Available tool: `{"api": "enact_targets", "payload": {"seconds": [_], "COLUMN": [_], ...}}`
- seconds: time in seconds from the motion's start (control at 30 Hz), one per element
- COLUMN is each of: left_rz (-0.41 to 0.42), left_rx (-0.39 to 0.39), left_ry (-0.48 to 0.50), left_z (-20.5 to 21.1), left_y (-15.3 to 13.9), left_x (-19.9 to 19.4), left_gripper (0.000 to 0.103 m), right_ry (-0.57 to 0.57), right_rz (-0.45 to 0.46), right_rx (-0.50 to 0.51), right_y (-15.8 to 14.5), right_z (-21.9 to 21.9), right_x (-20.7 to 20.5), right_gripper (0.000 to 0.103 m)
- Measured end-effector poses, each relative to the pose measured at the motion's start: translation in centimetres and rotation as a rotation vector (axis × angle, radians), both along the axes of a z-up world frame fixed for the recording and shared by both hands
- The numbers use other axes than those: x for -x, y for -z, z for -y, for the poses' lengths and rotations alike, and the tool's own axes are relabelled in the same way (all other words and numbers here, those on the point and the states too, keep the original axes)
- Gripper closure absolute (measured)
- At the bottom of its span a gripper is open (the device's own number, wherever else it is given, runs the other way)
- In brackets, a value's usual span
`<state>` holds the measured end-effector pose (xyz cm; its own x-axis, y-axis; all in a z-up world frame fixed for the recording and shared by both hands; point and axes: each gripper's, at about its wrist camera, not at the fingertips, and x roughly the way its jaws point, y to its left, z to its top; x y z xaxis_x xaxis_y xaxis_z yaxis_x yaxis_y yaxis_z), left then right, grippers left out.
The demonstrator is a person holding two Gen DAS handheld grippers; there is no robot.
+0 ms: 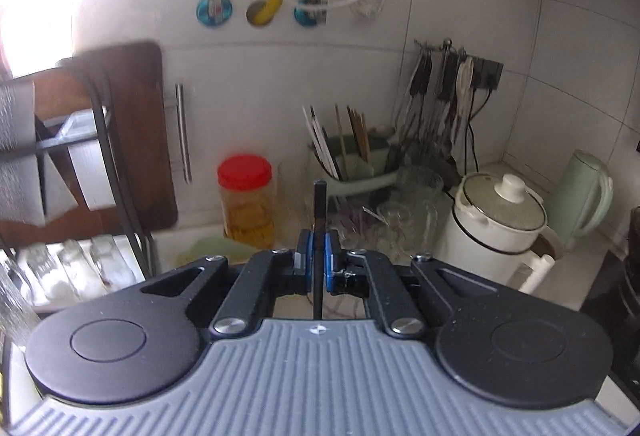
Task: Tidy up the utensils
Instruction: 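Carry the black chopstick with the left tool up over the white jar, then lower the black chopstick into the jar and open the left tool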
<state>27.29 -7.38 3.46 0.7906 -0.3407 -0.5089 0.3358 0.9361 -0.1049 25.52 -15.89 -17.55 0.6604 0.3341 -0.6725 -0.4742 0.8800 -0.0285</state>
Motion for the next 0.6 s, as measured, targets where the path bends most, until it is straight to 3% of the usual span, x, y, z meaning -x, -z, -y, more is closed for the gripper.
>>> {"api": "enact_targets", "payload": {"seconds": [0.23,0.6], "left_rz": [-0.101,-0.356], "left_rx": [0.016,-0.033], "left_ry": [-0.004,0.088], "left_z": [-1.3,-1.0], "left_y": [0.8,1.7], "left_x": [-0.5,-0.8], "left_gripper": [0.096,0.096], "right_ry": [0.002,0.004], "right_rz": [0.000,0.006], "right_rx": [-0.002,-0.001], "right_y": [0.0,0.1], "right_z": [0.1,0.0], "right_x": [-0.1,-0.1], "right_gripper": [0.012,0.011]}}
